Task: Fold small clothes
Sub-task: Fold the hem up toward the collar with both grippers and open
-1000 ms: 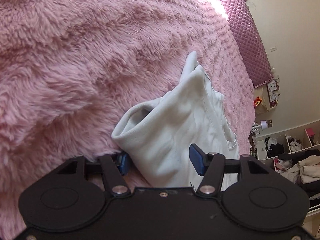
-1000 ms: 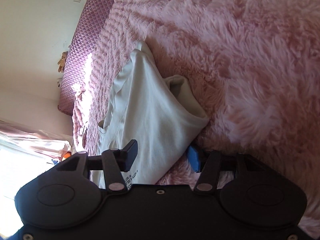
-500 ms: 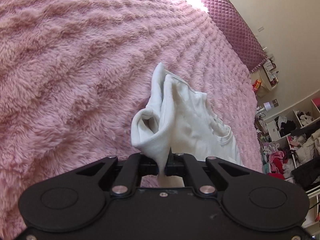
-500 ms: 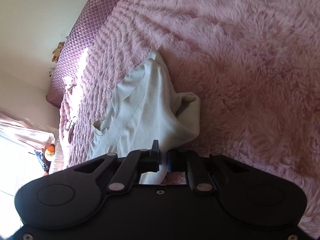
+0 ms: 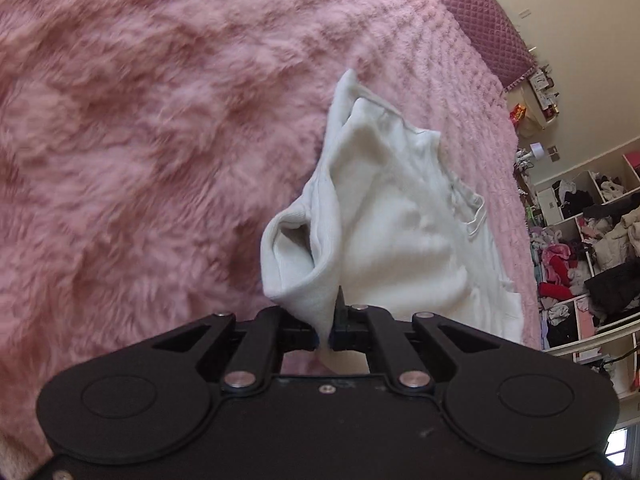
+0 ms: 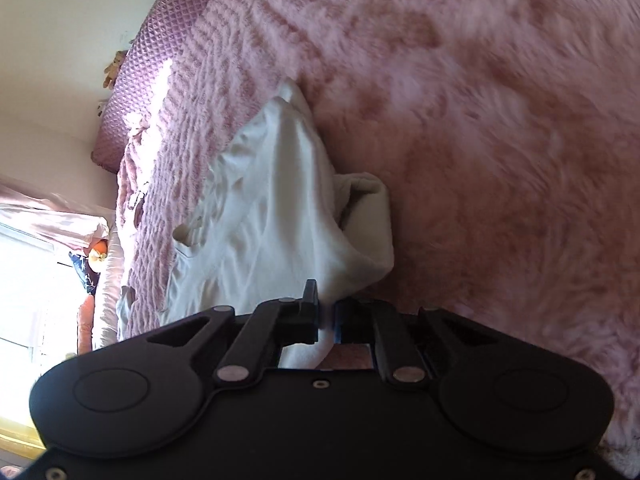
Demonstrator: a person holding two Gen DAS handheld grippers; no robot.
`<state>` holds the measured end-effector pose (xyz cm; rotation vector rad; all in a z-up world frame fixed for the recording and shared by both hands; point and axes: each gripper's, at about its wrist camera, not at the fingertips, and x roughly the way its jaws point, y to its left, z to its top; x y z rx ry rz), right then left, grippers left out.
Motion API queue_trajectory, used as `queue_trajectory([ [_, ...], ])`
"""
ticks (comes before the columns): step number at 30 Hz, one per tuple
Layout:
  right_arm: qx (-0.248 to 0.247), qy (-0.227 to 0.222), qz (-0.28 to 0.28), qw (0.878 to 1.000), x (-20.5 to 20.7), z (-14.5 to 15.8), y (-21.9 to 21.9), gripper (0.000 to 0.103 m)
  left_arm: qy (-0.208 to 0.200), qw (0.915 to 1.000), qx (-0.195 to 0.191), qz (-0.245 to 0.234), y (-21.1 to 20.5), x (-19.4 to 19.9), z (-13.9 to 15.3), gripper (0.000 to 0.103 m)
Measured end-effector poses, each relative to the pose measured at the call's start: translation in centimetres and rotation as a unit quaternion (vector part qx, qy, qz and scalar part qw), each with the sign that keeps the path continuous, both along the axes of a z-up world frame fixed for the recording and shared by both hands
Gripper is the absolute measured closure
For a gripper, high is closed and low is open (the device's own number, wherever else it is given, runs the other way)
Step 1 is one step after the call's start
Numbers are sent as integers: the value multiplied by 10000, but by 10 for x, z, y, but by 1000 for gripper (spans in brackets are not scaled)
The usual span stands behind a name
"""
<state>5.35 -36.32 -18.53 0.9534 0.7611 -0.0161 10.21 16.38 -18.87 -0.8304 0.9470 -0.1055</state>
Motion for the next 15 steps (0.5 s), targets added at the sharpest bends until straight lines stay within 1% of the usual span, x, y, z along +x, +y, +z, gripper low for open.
queue_trajectory([
  [1, 29, 56, -28, 10000, -4, -9, -3, 96, 40, 10000, 24, 15, 1, -5, -11, 97],
  [2, 30, 101, -43, 9999, -7, -17, -5, 96, 53, 9998, 186, 14, 1, -8, -18, 88],
  [4, -49, 130, 95, 9999, -10, -24, -11, 96, -50, 9988, 455, -175, 1, -11, -21, 85],
  [6, -271, 244, 320, 9988, -12, -17, -14, 95, 4, 9975, 659, -270, 4, -15, -13, 81],
  [7, -432, 355, 440, 9975, -12, -11, -14, 94, 71, 9954, 878, -373, 6, -17, -6, 77],
  [8, -596, 488, 587, 9953, -11, -4, -15, 88, 126, 9929, 1094, -440, 8, -18, 3, 72],
  [9, -841, 613, 767, 9916, -10, 7, -15, 86, 129, 9893, 1369, -485, 11, -17, 13, 70],
  [10, -1175, 663, 907, 9867, -9, 18, -13, 77, 64, 9849, 1645, -529, 13, -17, 23, 67],
  [11, -1631, 629, 988, 9796, -6, 31, -11, 70, -48, 9766, 2072, -572, 15, -14, 37, 65],
  [12, -2136, 507, 1068, 9698, -2, 46, -6, 65, -165, 9675, 2453, -596, 16, -7, 50, 65],
  [13, -2559, 365, 1130, 9594, 4, 58, -1, 61, -329, 9596, 2717, -654, 16, 2, 61, 63],
  [14, -2905, 190, 1218, 9489, 14, 69, 3, 61, -520, 9548, 2838, -712, 16, 11, 71, 62],
  [15, -3192, -7, 1307, 9386, 24, 78, 9, 61, -696, 9528, 2863, -728, 14, 21, 77, 62],
])
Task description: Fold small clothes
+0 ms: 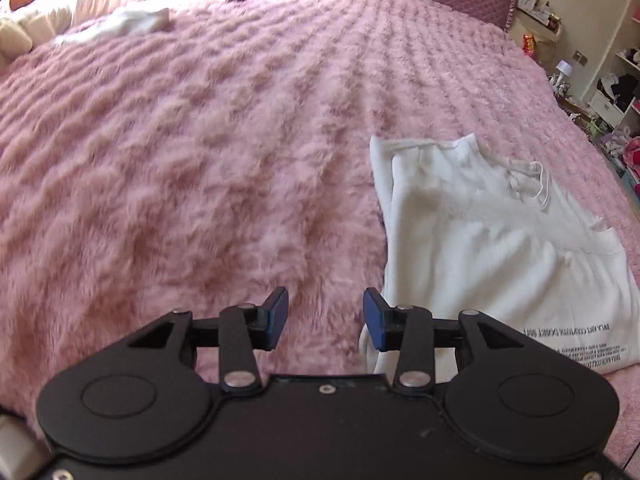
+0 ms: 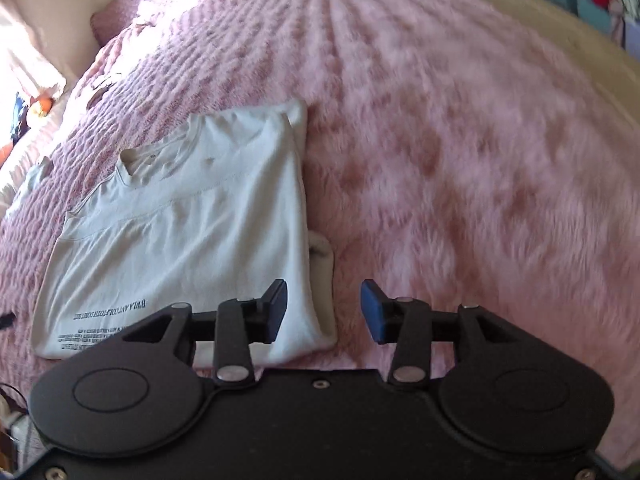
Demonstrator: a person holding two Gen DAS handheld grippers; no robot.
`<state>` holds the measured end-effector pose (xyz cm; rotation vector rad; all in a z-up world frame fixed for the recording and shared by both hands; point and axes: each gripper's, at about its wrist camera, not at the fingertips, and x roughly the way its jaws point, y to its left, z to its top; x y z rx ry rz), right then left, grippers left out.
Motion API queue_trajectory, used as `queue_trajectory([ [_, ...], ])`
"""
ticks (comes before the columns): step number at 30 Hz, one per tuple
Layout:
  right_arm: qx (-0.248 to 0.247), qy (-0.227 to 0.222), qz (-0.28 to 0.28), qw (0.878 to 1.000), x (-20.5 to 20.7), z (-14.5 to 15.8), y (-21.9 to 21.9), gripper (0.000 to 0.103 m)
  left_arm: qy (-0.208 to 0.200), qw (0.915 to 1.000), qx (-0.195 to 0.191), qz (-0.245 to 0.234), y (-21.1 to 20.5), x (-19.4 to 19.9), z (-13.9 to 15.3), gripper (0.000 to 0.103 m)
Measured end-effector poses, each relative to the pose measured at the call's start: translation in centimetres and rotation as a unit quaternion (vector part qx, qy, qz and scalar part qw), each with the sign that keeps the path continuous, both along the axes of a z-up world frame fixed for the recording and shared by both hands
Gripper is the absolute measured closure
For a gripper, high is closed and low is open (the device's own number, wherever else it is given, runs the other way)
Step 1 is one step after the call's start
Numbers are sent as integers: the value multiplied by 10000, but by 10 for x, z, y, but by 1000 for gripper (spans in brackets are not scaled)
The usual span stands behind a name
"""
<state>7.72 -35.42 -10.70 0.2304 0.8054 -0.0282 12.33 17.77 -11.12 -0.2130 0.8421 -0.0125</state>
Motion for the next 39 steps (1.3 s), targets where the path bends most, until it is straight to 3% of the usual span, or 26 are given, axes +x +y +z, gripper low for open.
queue_trajectory([
  [3, -394, -524, 176, 9977, 38, 10, 5, 61, -407, 9990, -124, -150, -7, 43, 8, 61],
  [7, -600, -765, 200, 9951, 99, 0, 15, 62, -588, 9979, -165, -198, -31, 99, 0, 61],
  [11, -627, -604, 138, 9961, 142, -18, 22, 63, -430, 9986, -236, -203, -52, 141, -16, 61],
  [14, -786, -486, 135, 9956, 156, -29, 26, 63, -370, 9989, -30, -293, -64, 162, -27, 61],
  [20, -745, -443, 243, 9959, 163, -36, 25, 63, -92, 9986, 278, -446, -78, 182, -47, 60],
  [25, -801, -456, 367, 9951, 165, -36, 27, 63, -74, 9987, 197, -459, -84, 190, -57, 63],
  [27, -837, -464, 410, 9946, 165, -36, 28, 63, -111, 9988, 277, -394, -85, 190, -58, 71],
  [28, -870, -470, 421, 9942, 166, -37, 29, 63, -121, 9987, 295, -392, -85, 190, -58, 80],
  [31, -883, -459, 451, 9940, 168, -37, 31, 63, -149, 9985, 270, -441, -84, 188, -57, 83],
  [33, -930, -474, 484, 9934, 169, -37, 33, 69, -192, 9979, 370, -492, -85, 185, -57, 85],
  [35, -999, -477, 495, 9926, 169, -37, 35, 83, -263, 9973, 459, -514, -86, 182, -56, 95],
  [39, -1105, -608, 466, 9909, 164, -31, 38, 93, -445, 9980, 378, -262, -83, 175, -50, 101],
])
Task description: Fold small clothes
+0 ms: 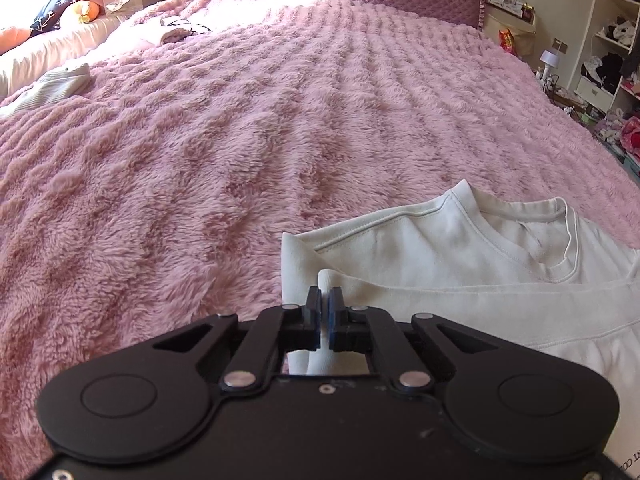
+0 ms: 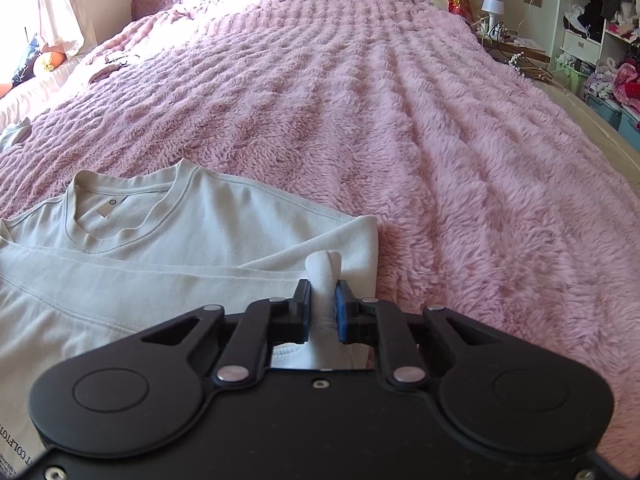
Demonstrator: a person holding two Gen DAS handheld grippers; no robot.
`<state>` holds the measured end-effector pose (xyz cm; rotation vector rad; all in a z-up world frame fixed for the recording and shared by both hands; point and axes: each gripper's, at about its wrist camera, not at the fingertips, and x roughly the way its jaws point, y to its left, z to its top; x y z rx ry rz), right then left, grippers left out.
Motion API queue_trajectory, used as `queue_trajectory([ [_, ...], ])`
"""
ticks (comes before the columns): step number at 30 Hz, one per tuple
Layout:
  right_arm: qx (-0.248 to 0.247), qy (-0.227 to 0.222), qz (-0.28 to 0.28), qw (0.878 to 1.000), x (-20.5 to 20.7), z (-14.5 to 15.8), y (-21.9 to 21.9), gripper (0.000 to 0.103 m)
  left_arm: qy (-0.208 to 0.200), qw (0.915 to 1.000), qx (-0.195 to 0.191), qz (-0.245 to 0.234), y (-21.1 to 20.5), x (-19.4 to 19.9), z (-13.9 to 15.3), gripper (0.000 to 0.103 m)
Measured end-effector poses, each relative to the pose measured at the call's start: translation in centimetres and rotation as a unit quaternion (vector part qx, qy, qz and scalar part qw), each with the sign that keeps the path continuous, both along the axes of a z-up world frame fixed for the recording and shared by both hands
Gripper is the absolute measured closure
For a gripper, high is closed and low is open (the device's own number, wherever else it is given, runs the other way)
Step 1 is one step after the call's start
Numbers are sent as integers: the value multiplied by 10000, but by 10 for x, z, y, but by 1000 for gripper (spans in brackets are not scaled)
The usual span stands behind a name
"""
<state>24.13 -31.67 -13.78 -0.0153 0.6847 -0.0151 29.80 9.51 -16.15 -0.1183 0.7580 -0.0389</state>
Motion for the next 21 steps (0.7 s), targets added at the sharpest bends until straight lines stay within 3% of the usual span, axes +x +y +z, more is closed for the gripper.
queue_trajectory([
  [7, 183, -639, 53, 9978, -4, 31, 1, 96, -662, 9978, 33, 82, 5, -13, 32, 101],
  [13, 164, -324, -42, 9993, 31, 13, 4, 97, -265, 9991, -70, 317, 19, 11, 8, 101],
  [20, 365, -18, -317, 9988, 43, -23, -7, 97, 265, 9972, 428, 555, 19, 32, -33, 103],
  [21, 397, -15, -310, 9987, 43, -25, -8, 97, 364, 9974, 212, 579, 27, 34, -39, 103],
])
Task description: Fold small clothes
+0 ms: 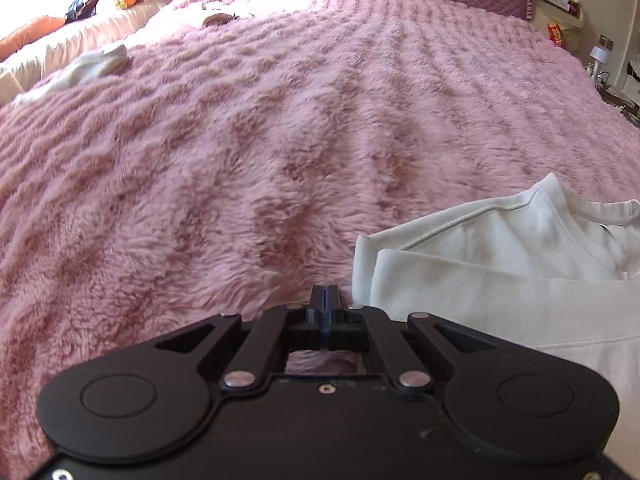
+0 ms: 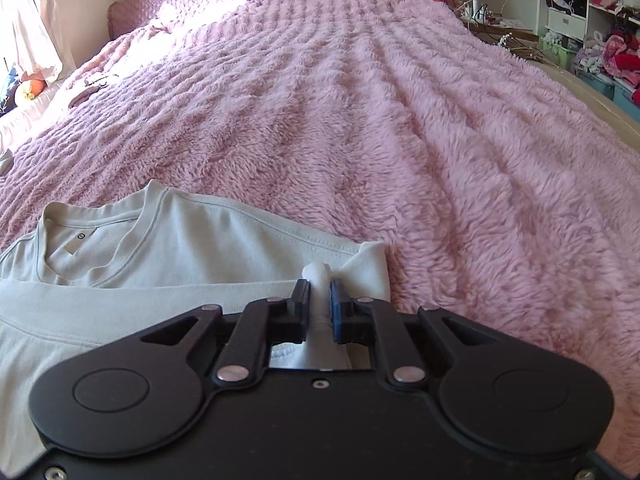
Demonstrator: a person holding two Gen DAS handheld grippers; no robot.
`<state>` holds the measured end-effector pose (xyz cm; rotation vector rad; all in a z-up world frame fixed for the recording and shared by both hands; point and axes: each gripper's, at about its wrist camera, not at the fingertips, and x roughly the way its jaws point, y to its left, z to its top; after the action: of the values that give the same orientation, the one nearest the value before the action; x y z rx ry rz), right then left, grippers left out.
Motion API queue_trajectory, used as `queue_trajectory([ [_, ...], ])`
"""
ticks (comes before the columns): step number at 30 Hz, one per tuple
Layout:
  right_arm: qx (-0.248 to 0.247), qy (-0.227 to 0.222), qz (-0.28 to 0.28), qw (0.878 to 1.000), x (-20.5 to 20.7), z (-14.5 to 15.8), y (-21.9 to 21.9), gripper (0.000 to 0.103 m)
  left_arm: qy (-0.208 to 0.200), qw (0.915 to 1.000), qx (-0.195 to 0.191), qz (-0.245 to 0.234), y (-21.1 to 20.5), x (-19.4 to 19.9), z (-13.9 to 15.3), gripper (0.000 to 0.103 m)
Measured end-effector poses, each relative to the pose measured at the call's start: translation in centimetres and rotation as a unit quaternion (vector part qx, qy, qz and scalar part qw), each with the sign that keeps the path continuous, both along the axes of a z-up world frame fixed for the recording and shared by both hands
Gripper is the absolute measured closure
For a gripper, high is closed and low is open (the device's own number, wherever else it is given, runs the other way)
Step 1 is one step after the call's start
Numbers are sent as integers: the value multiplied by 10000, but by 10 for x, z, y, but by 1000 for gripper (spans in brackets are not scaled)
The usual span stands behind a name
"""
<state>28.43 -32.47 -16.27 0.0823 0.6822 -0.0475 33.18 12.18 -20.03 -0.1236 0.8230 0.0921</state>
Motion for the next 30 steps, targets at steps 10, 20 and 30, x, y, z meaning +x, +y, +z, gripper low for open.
queue_trajectory([
  [10, 64, -507, 494, 9975, -66, 51, 27, 79, -666, 9949, -641, -408, -2, -72, 74, 97],
  [20, 1224, -95, 1665, 9784, -161, 6, 147, 79, -302, 9763, -1135, -1818, -124, -188, 55, 82],
  [30, 718, 37, 450, 9964, -196, -2, 62, 80, 0, 9947, -494, -905, -51, -217, 9, 78],
])
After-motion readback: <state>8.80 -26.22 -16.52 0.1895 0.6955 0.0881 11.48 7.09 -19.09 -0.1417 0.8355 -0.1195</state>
